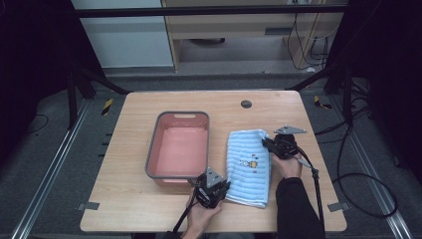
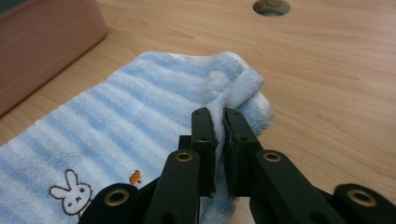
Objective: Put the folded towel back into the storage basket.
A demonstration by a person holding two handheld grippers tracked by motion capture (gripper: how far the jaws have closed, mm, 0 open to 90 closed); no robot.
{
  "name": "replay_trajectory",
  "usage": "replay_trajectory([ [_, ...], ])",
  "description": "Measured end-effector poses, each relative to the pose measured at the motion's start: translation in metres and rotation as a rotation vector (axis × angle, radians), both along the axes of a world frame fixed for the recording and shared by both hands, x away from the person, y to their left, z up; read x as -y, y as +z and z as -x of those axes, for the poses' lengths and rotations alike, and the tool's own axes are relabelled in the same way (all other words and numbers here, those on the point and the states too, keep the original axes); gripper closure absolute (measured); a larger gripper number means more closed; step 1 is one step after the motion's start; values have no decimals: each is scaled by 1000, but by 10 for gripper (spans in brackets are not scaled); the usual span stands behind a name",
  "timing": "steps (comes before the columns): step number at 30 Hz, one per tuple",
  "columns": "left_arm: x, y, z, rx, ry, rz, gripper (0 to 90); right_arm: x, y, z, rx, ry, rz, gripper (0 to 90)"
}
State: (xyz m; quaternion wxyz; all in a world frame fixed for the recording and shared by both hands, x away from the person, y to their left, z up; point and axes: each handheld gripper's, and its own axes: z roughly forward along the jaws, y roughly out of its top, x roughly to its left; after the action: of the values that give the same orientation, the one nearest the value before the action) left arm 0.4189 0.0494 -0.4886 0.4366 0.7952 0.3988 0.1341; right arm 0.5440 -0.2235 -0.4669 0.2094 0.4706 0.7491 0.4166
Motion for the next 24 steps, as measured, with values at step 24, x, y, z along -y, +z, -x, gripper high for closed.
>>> replay_trajectory([
  [24, -7, 55, 9, 113, -48, 16, 845, 1, 54, 20, 136, -9, -13, 844],
])
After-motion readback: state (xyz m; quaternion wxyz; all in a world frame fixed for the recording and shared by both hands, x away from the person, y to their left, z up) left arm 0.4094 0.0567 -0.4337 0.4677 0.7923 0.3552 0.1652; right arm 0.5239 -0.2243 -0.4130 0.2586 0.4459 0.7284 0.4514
